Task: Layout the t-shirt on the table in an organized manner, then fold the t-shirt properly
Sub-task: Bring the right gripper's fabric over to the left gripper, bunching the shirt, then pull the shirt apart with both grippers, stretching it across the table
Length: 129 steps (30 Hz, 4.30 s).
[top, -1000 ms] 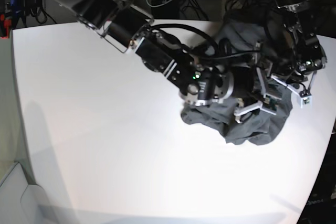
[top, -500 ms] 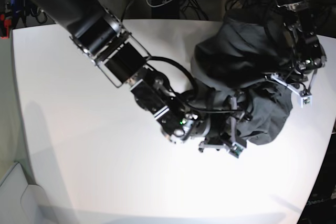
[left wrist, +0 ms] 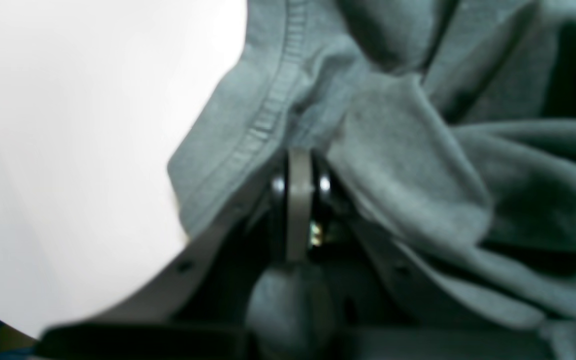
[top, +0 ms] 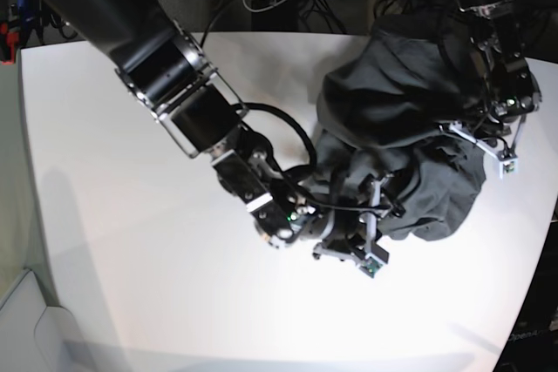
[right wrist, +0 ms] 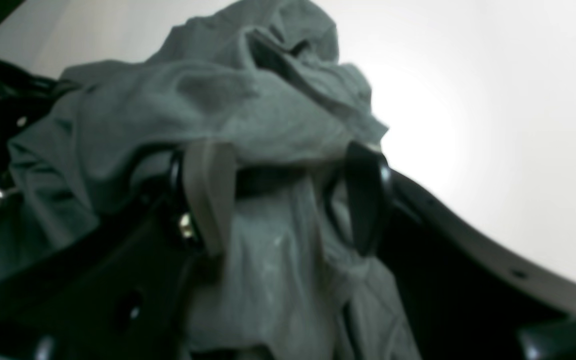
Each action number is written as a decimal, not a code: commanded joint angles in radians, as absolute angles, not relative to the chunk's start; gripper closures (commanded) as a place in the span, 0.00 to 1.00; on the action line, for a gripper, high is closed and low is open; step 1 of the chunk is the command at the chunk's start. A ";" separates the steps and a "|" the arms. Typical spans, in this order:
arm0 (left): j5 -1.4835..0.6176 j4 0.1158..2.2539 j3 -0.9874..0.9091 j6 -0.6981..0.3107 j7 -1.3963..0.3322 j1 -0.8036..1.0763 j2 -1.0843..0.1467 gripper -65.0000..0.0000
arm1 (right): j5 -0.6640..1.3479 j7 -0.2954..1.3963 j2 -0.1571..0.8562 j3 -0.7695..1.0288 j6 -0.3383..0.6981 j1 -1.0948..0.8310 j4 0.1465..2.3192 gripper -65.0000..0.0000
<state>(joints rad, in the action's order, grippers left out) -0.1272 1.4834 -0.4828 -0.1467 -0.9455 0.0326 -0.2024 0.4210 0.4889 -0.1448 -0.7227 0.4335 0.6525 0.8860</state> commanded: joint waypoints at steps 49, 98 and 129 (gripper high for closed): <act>-0.127 1.497 -0.252 -0.145 -0.931 0.018 -0.197 1.00 | 0.432 0.421 -0.133 -0.720 0.438 0.636 0.860 1.00; -0.127 1.497 -0.251 -0.147 -0.929 0.019 -0.197 1.00 | 0.435 0.237 -0.081 -0.503 0.438 0.690 0.688 1.00; -0.131 1.392 -0.254 -0.147 -0.846 0.005 -0.278 1.00 | 0.433 0.407 0.346 -0.199 0.341 0.782 1.029 1.00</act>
<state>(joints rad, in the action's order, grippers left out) -0.1493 1.3876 -0.2478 -0.1570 -0.8249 0.0105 -0.2668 0.4225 0.4419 0.3405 -0.2039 0.3420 0.7395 1.0080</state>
